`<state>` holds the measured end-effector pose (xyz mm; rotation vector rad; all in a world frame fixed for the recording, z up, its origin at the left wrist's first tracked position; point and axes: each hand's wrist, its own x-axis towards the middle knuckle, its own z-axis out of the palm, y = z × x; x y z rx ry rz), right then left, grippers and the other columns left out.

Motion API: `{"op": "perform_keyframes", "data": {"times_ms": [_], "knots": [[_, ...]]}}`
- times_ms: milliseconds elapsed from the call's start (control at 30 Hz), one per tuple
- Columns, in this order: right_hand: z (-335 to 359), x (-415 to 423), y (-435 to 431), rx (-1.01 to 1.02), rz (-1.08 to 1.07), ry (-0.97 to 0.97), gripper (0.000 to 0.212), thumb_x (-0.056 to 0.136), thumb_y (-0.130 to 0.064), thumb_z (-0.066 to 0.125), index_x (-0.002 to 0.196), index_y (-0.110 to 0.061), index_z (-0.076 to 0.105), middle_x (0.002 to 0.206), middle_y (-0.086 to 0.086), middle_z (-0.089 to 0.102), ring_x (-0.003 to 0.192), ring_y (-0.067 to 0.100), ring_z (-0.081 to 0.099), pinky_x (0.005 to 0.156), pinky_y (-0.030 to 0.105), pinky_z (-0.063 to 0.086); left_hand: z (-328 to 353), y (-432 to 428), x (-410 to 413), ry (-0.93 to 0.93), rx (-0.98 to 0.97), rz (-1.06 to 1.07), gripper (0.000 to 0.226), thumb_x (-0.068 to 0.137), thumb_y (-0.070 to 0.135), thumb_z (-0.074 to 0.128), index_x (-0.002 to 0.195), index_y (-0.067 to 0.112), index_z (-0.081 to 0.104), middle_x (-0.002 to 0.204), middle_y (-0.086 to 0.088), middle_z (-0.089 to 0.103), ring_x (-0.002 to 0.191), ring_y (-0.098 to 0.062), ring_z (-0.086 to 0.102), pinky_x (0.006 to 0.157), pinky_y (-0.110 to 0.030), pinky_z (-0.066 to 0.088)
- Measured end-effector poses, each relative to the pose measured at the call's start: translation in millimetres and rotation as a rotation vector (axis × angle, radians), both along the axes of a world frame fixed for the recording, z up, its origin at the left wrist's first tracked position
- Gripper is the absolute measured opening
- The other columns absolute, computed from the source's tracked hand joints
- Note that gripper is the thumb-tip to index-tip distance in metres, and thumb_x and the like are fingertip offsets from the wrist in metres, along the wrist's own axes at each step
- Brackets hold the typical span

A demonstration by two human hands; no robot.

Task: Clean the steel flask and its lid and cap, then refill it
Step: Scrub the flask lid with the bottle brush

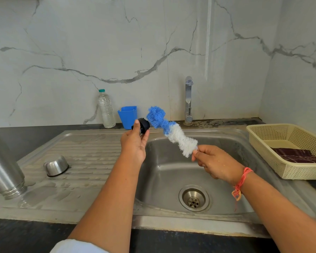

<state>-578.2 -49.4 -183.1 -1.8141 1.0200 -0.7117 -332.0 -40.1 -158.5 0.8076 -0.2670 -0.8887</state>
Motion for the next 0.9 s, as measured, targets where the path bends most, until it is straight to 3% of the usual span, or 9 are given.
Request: {"op": "perform_keyframes", "data": {"times_ms": [133,267,367,533,700,900], "knots": [[-1.0,1.4,0.9,-0.028,-0.003,0.034,0.031,0.105,-0.029,0.047,0.089,-0.010,0.065,0.059,-0.006,0.042,0.042,0.008,0.029,0.038,0.021,0.025,-0.4,-0.7,-1.0,-0.026,-0.009,-0.018,0.039,0.097,0.020,0.070,0.127,-0.002,0.058,0.125,-0.015,0.065,0.104,-0.018,0.065,0.085,-0.033,0.063],[-0.8,2.2,0.9,-0.009,-0.017,0.002,0.031,0.105,-0.030,0.046,0.089,-0.010,0.064,0.057,-0.007,0.040,0.041,0.008,0.027,0.038,0.020,0.024,-0.3,-0.6,-8.2,-0.169,-0.010,-0.127,0.021,0.098,0.019,0.069,0.103,0.004,0.056,0.125,-0.018,0.067,0.109,-0.023,0.071,0.084,-0.031,0.064],[1.9,-0.8,0.3,0.003,-0.029,-0.032,0.031,0.106,-0.029,0.046,0.090,-0.009,0.064,0.055,-0.007,0.038,0.043,0.010,0.025,0.038,0.020,0.022,3.5,1.5,-15.0,-0.202,-0.042,-0.187,0.023,0.099,0.018,0.068,0.111,0.002,0.056,0.122,-0.018,0.069,0.106,-0.025,0.073,0.088,-0.033,0.063],[1.5,0.5,5.2,0.050,0.049,-0.005,0.031,0.106,-0.028,0.046,0.090,-0.009,0.064,0.055,-0.007,0.038,0.043,0.009,0.024,0.041,0.021,0.019,7.2,7.2,-2.8,-0.061,-0.106,-0.097,0.023,0.101,0.019,0.064,0.116,0.002,0.059,0.127,-0.019,0.066,0.115,-0.029,0.068,0.095,-0.037,0.061],[4.2,-0.7,3.8,0.056,0.008,-0.058,0.030,0.106,-0.028,0.046,0.090,-0.008,0.063,0.056,-0.006,0.036,0.043,0.009,0.023,0.041,0.021,0.018,5.9,9.4,-13.4,-0.213,-0.094,-0.243,0.026,0.104,0.018,0.059,0.122,-0.001,0.057,0.127,-0.022,0.068,0.115,-0.032,0.070,0.094,-0.036,0.061],[6.4,-2.2,8.1,0.152,0.108,-0.076,0.030,0.106,-0.028,0.046,0.091,-0.011,0.064,0.059,-0.004,0.035,0.045,0.009,0.021,0.040,0.019,0.016,5.8,7.2,-5.7,0.020,-0.132,-0.198,0.032,0.108,0.025,0.053,0.127,-0.001,0.061,0.111,-0.020,0.076,0.110,-0.026,0.072,0.075,-0.027,0.063]]}}
